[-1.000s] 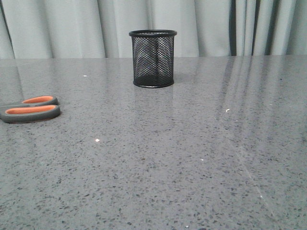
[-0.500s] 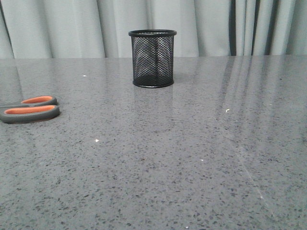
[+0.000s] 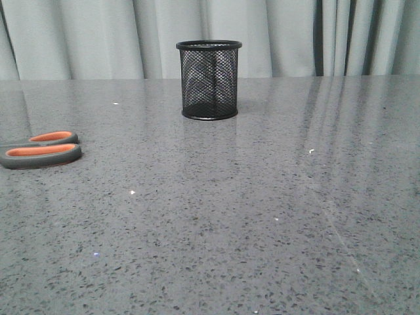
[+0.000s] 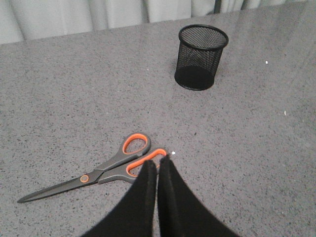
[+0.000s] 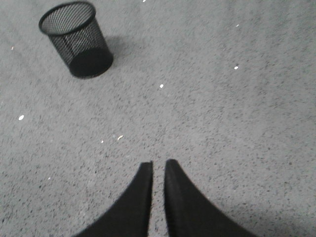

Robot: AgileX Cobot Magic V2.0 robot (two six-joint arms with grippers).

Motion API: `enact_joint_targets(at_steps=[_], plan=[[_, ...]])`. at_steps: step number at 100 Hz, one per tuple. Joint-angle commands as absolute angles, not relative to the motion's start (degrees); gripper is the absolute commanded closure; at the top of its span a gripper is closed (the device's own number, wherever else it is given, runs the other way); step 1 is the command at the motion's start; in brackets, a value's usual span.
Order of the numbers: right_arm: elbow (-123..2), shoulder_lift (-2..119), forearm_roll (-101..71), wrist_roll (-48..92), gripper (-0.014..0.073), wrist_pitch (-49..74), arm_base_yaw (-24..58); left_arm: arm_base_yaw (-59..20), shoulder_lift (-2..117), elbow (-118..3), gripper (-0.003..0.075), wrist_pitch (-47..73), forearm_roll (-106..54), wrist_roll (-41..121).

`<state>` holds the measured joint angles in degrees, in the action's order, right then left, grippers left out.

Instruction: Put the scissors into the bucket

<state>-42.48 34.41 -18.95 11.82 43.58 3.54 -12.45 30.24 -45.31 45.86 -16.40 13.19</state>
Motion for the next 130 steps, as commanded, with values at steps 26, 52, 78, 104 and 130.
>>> enact_joint_targets(at_steps=[26,52,78,104,130], plan=[[-45.09,37.57,-19.16,14.13,0.0246,43.52,4.24,-13.93,33.11,-47.59,0.0739,46.27,-16.55,17.12],[-51.05,42.38,-19.06,14.97,0.0246,46.5,4.24,-13.93,40.41,-55.11,0.0715,51.56,-15.02,17.34],[-55.84,48.05,-19.06,15.97,0.0246,50.32,4.24,-13.93,45.77,-63.85,0.0381,58.53,-14.56,23.65],[-56.76,49.02,-19.46,16.95,0.0246,49.93,4.24,-13.93,51.69,-70.18,0.032,71.31,-12.99,31.4],[-56.76,49.02,-19.54,17.03,0.0246,50.09,4.24,-13.93,64.37,-75.44,0.032,73.08,-11.63,44.29]])
